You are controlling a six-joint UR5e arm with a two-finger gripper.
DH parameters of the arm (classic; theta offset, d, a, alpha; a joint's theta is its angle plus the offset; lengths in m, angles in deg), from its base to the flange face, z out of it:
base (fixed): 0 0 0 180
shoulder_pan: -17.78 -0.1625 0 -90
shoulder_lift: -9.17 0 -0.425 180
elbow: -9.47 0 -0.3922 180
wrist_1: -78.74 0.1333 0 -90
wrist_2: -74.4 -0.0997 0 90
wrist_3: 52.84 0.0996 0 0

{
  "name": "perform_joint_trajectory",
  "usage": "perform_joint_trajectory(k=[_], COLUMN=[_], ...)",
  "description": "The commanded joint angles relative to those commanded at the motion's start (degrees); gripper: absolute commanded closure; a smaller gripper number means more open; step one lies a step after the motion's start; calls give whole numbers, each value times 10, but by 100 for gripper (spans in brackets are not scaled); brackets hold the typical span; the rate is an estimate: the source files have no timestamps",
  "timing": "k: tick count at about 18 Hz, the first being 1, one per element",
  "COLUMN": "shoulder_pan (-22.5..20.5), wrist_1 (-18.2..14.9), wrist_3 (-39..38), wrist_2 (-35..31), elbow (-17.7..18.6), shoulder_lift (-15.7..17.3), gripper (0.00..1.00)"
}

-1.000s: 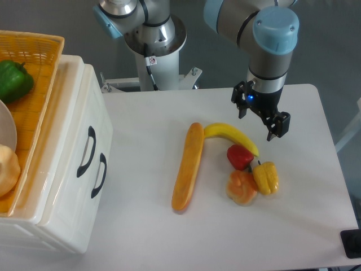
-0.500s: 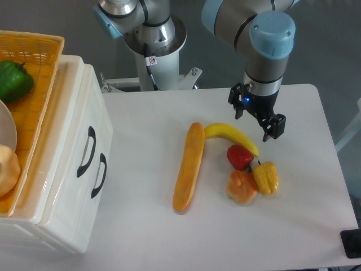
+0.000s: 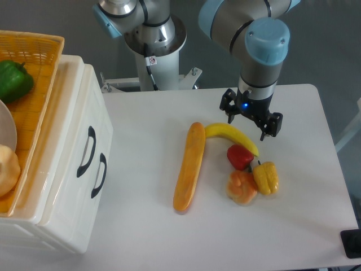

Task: Slide the top white drawer open
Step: 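Lower the open gripper slightly above the toy fruit, then move the gripper across the table to the upper drawer's black handle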

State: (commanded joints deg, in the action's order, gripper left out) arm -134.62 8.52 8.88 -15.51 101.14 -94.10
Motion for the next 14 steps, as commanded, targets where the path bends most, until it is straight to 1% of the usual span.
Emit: perform_joint_trajectory(k=[2, 4, 6, 11, 14], shoulder_pan=[10, 26, 43, 90, 119], wrist_1=[3, 4, 4, 4, 2], wrist_3=[-53, -108, -163, -237, -286], wrist_2=[2, 0, 3, 3, 0], elbow=[-1, -17, -18, -19, -31], shoulder_lift=[-4, -16, -19, -20, -20], gripper=[0, 0, 0, 0, 0])
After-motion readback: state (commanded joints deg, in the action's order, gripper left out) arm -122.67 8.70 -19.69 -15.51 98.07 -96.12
